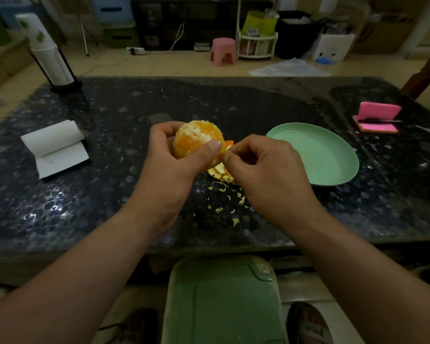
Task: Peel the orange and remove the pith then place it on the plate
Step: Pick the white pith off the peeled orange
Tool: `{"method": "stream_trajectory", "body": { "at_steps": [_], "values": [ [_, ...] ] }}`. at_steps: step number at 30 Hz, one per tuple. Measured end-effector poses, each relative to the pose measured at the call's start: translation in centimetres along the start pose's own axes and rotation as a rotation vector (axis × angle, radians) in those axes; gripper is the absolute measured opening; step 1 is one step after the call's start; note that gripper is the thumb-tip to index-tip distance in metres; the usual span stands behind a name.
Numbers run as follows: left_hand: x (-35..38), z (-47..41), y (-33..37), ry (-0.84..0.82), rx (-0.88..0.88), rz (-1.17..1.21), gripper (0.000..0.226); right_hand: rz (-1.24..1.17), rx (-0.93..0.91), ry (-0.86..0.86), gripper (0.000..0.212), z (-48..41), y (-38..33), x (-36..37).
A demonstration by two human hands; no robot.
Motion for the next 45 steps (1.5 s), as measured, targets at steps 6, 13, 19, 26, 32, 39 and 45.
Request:
{"method": "stream_trajectory", "body": {
  "at_steps": [6, 13, 19, 26, 32, 39, 45],
  "values": [
    [0.0, 0.4, 0.9, 0.021, 0.109, -0.163, 0.064, 0.060, -0.032, 0.051, 0.018, 0.1, -0.3, 0.1],
    [0.6, 0.3, -0.9, 0.048, -0.152, 0.273, 0.077, -0.026, -0.065, 0.048, 0.006, 0.0, -0.6, -0.1],
    [0.5, 0.2, -1.3, 0.033, -0.229, 0.350, 0.089, -0.055, -0.177, -0.001, 0.012, 0.0, -1.4, -0.1],
    [0.0, 0.2, -1.5, 0.052, -0.214, 0.204, 0.082, 0.131, -0.305, 0.045, 0.008, 0.2, -2.3, -0.1],
    [-0.8, 0.1, -1.4, 0.123, -0.128, 0.075, 0.080, 0.297, -0.368, 0.079, 0.006, 0.3, -2.9, 0.8],
    [-1.2, -0.1, -2.0, 0.147, -0.118, 0.031, 0.074, 0.306, -0.364, 0.117, 0.015, -0.1, -3.2, 1.1],
    [-1.1, -0.2, -2.4, 0.150, -0.149, 0.108, 0.073, 0.211, -0.329, 0.119, 0.019, -0.5, -2.8, 1.2]
  ]
}}
Point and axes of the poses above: each hand's wrist, its own z-axis away from the middle knuckle, its own x-axis out of the palm, y = z × x, the point moved 10 cm from there along -z, towards the middle knuckle, and after that the axes turned 1 degree about z, right-handed, at the moved point
